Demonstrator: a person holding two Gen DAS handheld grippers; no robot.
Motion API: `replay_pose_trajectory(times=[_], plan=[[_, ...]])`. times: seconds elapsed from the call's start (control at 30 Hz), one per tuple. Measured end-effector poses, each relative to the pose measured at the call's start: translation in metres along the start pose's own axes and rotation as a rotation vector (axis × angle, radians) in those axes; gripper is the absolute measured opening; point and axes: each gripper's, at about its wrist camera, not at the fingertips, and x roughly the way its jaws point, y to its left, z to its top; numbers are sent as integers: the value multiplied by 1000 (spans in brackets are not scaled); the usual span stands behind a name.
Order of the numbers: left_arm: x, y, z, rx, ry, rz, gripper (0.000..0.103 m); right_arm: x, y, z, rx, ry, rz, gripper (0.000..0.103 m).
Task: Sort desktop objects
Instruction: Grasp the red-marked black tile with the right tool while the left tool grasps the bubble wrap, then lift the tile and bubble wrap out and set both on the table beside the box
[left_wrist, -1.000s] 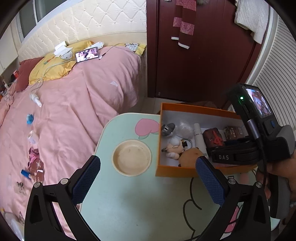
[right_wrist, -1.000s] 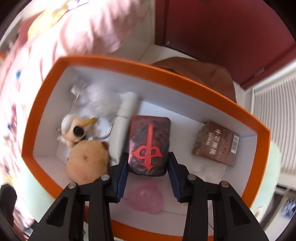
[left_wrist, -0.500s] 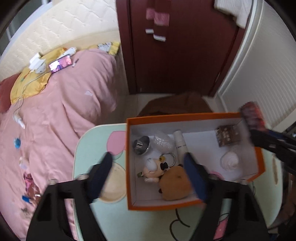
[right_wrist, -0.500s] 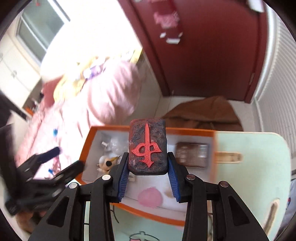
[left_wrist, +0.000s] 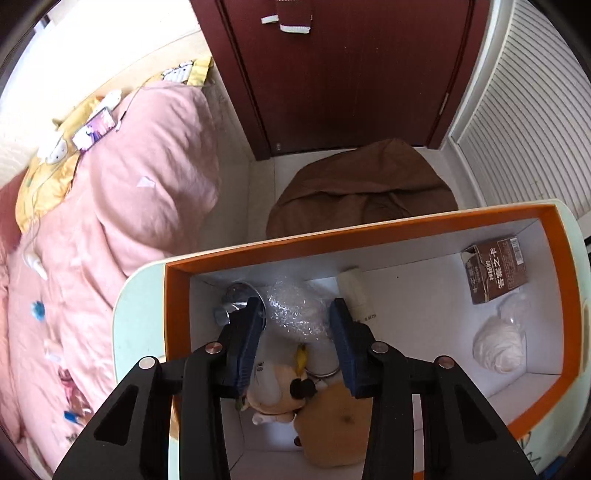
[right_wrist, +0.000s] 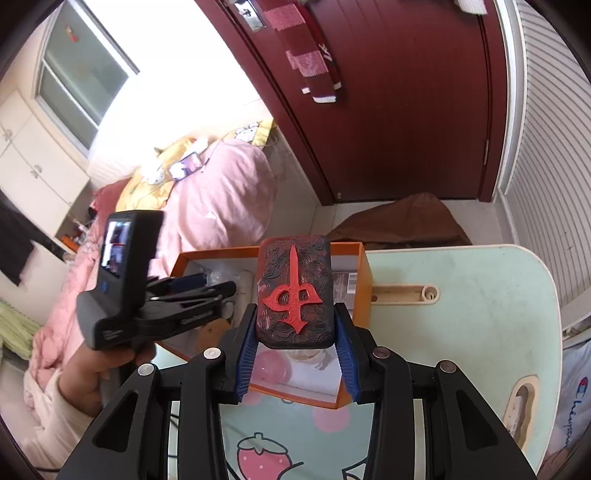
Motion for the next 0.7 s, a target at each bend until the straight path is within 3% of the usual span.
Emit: replay_pose_trajectory(times=[0.17, 0.47, 0.6, 0.7], plan=[[-26, 20, -11, -74, -87, -102, 38, -3, -1, -4, -1, -10, 12, 38], [-130, 41, -62, -103, -276, -223, 38, -24, 30, -28, -73, -48, 56, 38], [-139, 44, -93, -100, -266, -233, 38, -24, 54, -49, -112, -9, 76, 38], [-125, 45, -118, -114, -200, -257, 38, -13, 65, -68, -128, 45, 68, 38]])
